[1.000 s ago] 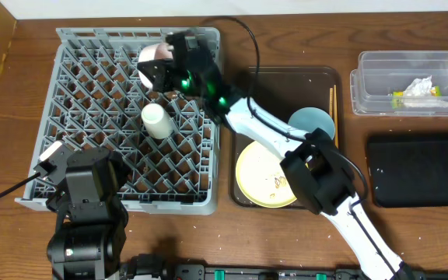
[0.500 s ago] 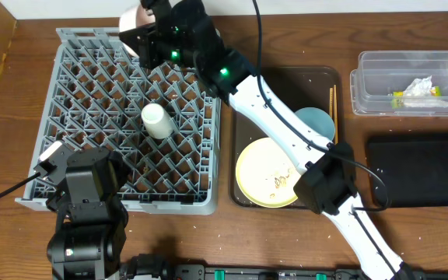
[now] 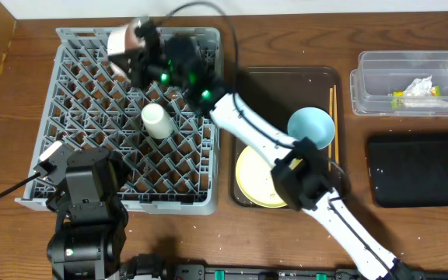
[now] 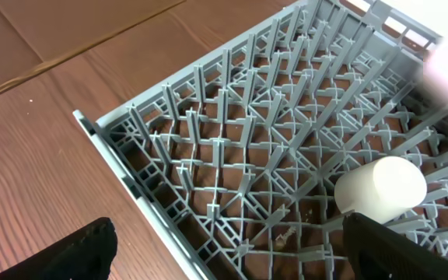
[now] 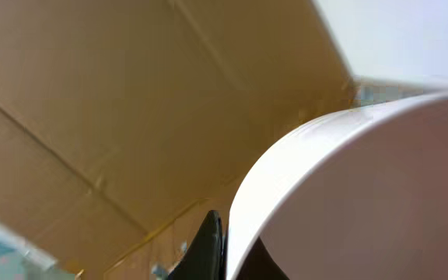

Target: Sort waste into correct bins and load items into the dishwasher

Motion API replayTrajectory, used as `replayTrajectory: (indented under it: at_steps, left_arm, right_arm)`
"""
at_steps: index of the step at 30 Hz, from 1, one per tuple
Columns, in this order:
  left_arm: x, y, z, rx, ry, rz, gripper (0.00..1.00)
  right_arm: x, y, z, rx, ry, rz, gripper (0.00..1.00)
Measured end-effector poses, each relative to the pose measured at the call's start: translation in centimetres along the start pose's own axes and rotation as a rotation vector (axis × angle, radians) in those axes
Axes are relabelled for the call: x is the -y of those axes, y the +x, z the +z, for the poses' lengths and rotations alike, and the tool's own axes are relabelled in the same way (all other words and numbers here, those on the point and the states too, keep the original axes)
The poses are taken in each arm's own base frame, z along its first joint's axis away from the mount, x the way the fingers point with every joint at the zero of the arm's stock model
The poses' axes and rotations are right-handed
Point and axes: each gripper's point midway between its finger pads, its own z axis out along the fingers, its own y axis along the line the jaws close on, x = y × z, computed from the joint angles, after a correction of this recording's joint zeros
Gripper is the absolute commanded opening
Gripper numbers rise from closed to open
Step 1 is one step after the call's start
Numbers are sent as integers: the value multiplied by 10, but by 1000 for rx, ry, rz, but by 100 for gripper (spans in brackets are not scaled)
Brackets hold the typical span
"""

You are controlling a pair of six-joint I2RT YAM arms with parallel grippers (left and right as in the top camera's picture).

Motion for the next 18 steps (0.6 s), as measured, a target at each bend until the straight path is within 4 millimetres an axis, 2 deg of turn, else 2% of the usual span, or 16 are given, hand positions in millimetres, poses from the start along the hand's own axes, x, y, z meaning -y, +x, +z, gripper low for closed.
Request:
replayTrajectory:
  at_steps: [2, 6, 12, 18]
  left_arm:
    - [0, 0, 0, 0, 0, 0, 94]
    - [0, 0, 0, 0, 0, 0, 94]
    - [0, 0, 0, 0, 0, 0, 94]
    - [0, 0, 0, 0, 0, 0, 94]
  right_arm:
    - [7, 22, 6, -28, 2, 43, 1]
    - [23, 47, 9, -64, 12, 97, 1]
    - [40, 39, 1, -66, 33, 124, 1]
    - [60, 29, -14, -80, 45, 155, 13]
